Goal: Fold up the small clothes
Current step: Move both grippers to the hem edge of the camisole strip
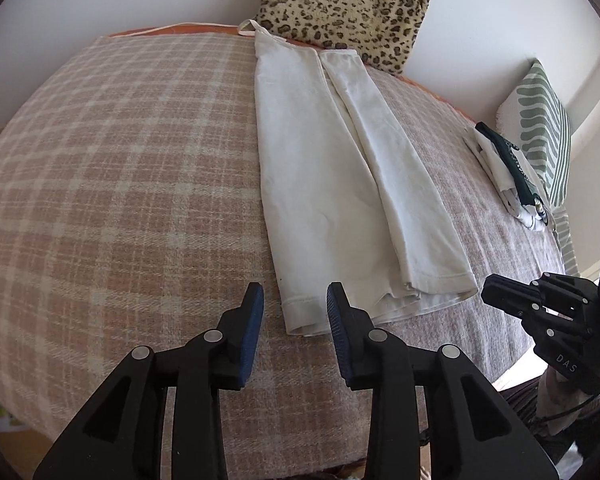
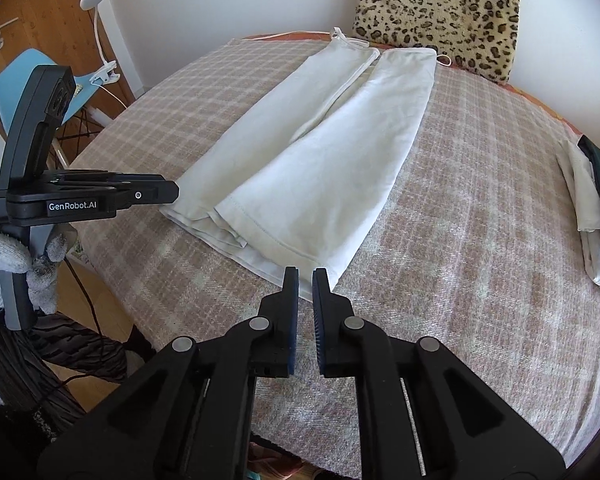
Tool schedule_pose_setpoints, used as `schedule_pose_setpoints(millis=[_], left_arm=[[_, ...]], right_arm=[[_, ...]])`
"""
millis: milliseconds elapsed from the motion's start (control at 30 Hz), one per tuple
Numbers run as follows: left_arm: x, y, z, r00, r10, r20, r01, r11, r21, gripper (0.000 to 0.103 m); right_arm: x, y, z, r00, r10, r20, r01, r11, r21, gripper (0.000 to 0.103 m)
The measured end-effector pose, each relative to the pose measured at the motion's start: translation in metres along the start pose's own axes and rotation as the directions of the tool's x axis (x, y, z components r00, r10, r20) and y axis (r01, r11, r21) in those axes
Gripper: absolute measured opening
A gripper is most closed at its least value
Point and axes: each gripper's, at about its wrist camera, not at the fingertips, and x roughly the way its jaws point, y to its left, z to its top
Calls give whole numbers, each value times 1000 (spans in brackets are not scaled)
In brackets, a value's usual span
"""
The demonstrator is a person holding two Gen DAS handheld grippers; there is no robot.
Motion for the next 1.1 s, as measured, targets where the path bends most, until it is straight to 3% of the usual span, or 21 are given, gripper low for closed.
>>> schedule_pose_setpoints(millis=[167, 200, 233, 333, 600, 633, 733, 800, 867, 900, 933, 967, 1100], left_arm=[[4, -6, -5, 1000, 2, 22, -3, 999, 53, 29], [6, -8, -6, 1000, -4, 27, 2, 998, 67, 14], [8, -8, -6, 1000, -8, 29, 6, 997, 77, 7], [5, -7, -6, 998, -1, 58, -4, 995, 96, 4], [-6, 21, -5, 996, 7, 85, -4, 999, -36, 4], [-8, 20, -4, 996, 0, 86, 4, 999, -46, 5], [-10, 13, 1, 995, -7, 98, 11, 999, -36, 22], [-4, 8, 4, 997, 13, 79, -12, 1000, -20, 51], [7, 5, 5, 999, 2, 46, -2, 1000, -2, 50], [8, 3, 4, 997, 9, 71, -10, 1000, 21, 45], [10, 1, 4, 997, 14, 78, -18, 999, 47, 31], [13, -1, 4, 997, 17, 69, -22, 997, 75, 4], [11, 1, 0, 993, 42, 107, -56, 989, 135, 2]], right_arm=[[13, 1, -3, 999, -23, -33, 23, 1000, -8, 14], [15, 1, -3, 999, -31, -36, 30, 999, -9, 15], [17, 0, -3, 998, -37, -44, 37, 999, -10, 15], [24, -4, -4, 996, -50, -70, 50, 999, 0, 15], [26, -4, -6, 994, -83, -76, 81, 996, -22, 15], [25, -3, -6, 994, -82, -73, 80, 997, -23, 15], [20, 4, -6, 995, -84, -48, 82, 996, -42, 15], [16, 9, -3, 997, -75, -23, 74, 996, -54, 15], [14, 13, -1, 998, -63, -10, 62, 997, -56, 23], [15, 14, 0, 998, -62, -9, 61, 996, -59, 25], [16, 15, 0, 998, -63, -11, 62, 996, -64, 29], [18, 17, 1, 998, -65, -14, 64, 996, -70, 29], [26, 15, 0, 996, -79, -51, 75, 994, -80, 29]])
